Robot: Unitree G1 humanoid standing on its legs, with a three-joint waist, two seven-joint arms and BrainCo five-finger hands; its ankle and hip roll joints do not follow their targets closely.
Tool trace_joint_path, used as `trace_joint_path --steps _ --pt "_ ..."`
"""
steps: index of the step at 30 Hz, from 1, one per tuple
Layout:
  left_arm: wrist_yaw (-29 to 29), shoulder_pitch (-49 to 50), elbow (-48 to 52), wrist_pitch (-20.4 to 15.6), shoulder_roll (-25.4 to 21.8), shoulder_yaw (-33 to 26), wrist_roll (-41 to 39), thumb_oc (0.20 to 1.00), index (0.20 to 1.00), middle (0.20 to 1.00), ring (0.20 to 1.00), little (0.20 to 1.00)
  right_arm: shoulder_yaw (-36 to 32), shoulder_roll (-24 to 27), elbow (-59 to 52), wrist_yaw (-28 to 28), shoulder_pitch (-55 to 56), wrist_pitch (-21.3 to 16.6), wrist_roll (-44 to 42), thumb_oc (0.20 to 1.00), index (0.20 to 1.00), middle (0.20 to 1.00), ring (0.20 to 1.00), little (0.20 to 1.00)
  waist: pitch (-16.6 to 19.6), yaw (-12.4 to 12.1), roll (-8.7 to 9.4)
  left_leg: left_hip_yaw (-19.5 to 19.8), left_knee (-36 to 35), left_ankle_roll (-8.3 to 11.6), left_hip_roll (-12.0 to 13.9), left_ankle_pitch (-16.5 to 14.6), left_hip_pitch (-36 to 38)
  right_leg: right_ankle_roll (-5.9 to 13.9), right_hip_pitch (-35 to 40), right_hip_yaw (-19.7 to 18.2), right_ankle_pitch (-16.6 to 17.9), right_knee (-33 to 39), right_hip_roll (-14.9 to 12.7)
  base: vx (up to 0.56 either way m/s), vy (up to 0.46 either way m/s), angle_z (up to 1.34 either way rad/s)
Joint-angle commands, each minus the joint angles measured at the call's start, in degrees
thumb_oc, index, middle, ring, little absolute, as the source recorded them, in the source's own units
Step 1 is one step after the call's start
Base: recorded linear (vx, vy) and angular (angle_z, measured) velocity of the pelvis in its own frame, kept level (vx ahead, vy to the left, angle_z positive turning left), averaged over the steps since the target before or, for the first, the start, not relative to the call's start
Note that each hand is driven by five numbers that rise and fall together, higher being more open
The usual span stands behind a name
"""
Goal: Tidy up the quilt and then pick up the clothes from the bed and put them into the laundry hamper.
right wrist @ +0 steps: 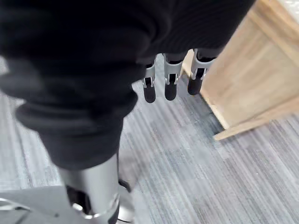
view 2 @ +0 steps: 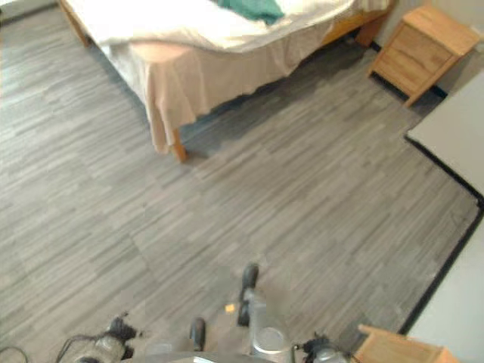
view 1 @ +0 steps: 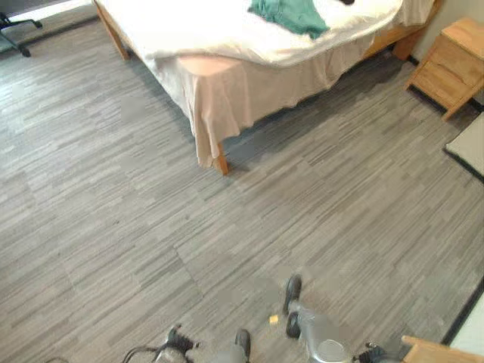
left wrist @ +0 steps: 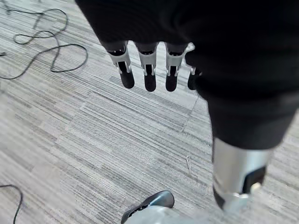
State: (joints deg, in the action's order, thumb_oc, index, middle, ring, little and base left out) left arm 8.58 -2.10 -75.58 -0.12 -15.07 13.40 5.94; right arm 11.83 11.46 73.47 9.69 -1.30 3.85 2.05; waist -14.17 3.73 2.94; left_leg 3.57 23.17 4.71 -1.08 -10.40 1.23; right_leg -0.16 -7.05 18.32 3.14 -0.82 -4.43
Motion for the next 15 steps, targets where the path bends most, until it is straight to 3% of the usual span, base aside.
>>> trace_joint_path --steps 1,2,3,5,6,8,10,12,13,14,15 --pt "0.5 -3.6 1.6 -0.2 -1.2 0.4 0.9 1.0 1.0 1.0 1.0 1.0 3.2 4.4 -0.1 1.1 -3.3 -0.8 0.6 1.0 1.0 1.0 1.0 1.0 -1.8 -1.8 -0.35 3.9 14.0 0.05 2.9 11.8 -2.4 3.28 0.1 -2.6 -0.9 4.2 0.4 0.41 -0.203 -0.02" --pt "0.9 -3.8 2.3 -0.1 -1.8 0.2 0.1 1.0 1.0 1.0 1.0 1.0 3.2 4.8 -0.6 1.3 -4.2 -0.8 0.3 1.0 1.0 1.0 1.0 1.0 -2.7 -2.8 0.61 2.9 20.0 -0.74 2.0 10.8 -6.9 2.64 2.2 -3.4 -1.5 4.9 0.3 0.31 -0.085 -0.3" --pt "1.5 -4.2 3.0 -0.1 -2.0 0.3 -0.4 1.0 1.0 1.0 1.0 1.0 3.6 5.1 -0.7 1.5 -5.3 -0.7 0.2 1.0 1.0 1.0 1.0 1.0 -3.4 -4.1 1.07 1.5 21.3 -1.72 1.7 8.1 -10.1 2.48 4.1 -4.6 -2.6 5.2 0.4 0.46 -0.077 -0.76" --pt "2.0 -4.6 3.9 -0.6 -1.9 0.4 -1.6 1.0 1.0 1.0 1.0 1.0 4.4 5.5 -0.7 1.9 -6.4 -0.6 0.2 1.0 1.0 1.0 1.0 1.0 -3.8 -6.2 1.3 0.1 17.0 -2.11 0.3 5.5 -14.2 3.13 6.6 -5.9 -4.3 5.8 -0.1 0.48 0.035 -0.89" --pt "2.2 -4.5 4.4 -0.8 -1.6 0.4 -2.1 1.0 1.0 1.0 1.0 1.0 4.6 5.5 -0.9 2.0 -6.7 -0.8 0.0 1.0 1.0 1.0 1.0 1.0 -3.7 -7.1 0.85 -0.7 11.4 -2.06 0.2 4.9 -15.2 3.58 7.7 -6.5 -5.2 5.8 0.0 0.49 0.116 -0.54" --pt "2.5 -4.4 4.7 -1.2 -1.2 0.4 -2.5 1.0 1.0 1.0 1.0 1.0 4.4 5.9 -1.4 2.2 -7.2 -1.3 -0.6 1.0 1.0 1.0 1.0 1.0 -2.6 -8.0 -0.05 -2.8 -5.4 -2.04 -0.3 6.9 -14.9 4.54 9.7 -7.1 -7.0 5.8 0.5 0.54 0.189 -0.38" --pt "2.1 -4.5 4.3 -0.9 -1.0 0.4 -1.8 1.0 1.0 1.0 1.0 1.0 3.6 6.0 -2.2 2.7 -7.3 -1.6 -0.8 1.0 1.0 1.0 1.0 1.0 -1.0 -8.5 -0.77 -5.9 -18.2 -1.96 0.4 12.7 -14.9 4.73 13.9 -6.6 -9.8 5.8 1.7 0.55 0.172 -0.37" --pt "1.9 -4.4 4.0 -0.7 -1.1 0.2 -1.5 1.0 1.0 1.0 1.0 1.0 3.7 5.7 -2.2 2.7 -7.1 -1.5 -0.3 1.0 1.0 1.0 1.0 1.0 -0.4 -8.7 -0.35 -7.4 -19.2 -2.27 0.5 12.6 -14.0 4.81 15.1 -6.6 -10.3 5.8 1.8 0.45 0.133 -0.62" --pt "1.6 -3.2 3.2 -0.5 -1.6 -0.2 -0.7 1.0 1.0 1.0 1.0 1.0 3.8 4.9 -1.6 2.2 -6.4 -1.3 1.2 1.0 1.0 1.0 1.0 1.0 1.0 -9.1 0.51 -6.1 -21.4 -4.0 -0.9 12.1 -10.8 5.41 14.9 -6.6 -10.9 0.1 1.6 0.46 0.162 -0.63" --pt "1.6 -3.2 3.2 -0.5 -1.6 -0.2 -0.7 1.0 1.0 1.0 1.0 1.0 3.8 4.9 -1.6 2.2 -6.4 -1.3 1.2 1.0 1.0 1.0 1.0 1.0 1.2 -9.1 0.47 -6.1 -21.4 -4.0 -0.8 12.2 -11.0 5.4 14.7 -6.6 -10.8 0.1 1.6 0.44 0.182 -0.28" --pt "1.4 -3.1 2.7 -0.3 -1.6 -0.2 -0.3 1.0 1.0 1.0 1.0 1.0 3.3 4.4 -1.3 2.1 -6.0 -1.4 1.5 1.0 1.0 1.0 1.0 1.0 1.5 -8.9 0.76 -6.2 -22.5 -4.41 -1.1 11.7 -9.3 6.83 13.5 -5.7 -10.8 -5.2 1.2 0.21 0.147 0.03"
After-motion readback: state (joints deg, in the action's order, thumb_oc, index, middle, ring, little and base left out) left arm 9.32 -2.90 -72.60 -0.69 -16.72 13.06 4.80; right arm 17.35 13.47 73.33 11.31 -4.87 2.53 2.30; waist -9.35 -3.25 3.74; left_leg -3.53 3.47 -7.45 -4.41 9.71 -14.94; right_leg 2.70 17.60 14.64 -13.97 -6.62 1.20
